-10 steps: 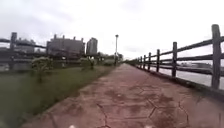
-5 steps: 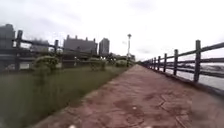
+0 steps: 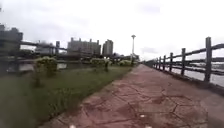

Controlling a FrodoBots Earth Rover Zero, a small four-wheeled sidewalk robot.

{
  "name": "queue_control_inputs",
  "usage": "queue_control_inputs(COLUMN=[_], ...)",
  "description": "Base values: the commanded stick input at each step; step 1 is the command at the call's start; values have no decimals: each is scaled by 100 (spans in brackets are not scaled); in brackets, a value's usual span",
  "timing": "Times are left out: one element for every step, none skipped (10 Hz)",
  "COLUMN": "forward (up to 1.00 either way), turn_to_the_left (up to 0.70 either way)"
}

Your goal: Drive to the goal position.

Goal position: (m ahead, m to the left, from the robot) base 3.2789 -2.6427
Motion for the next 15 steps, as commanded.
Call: queue_control_inputs(forward=[100,100,100,100,100,100,100,77,54,31,7,0,0,0,0], turn_to_the_left=[-16,-27,-27,-27,-27,-27,-27,-44,-61,-78,-95,-100,-100,-100,-100])
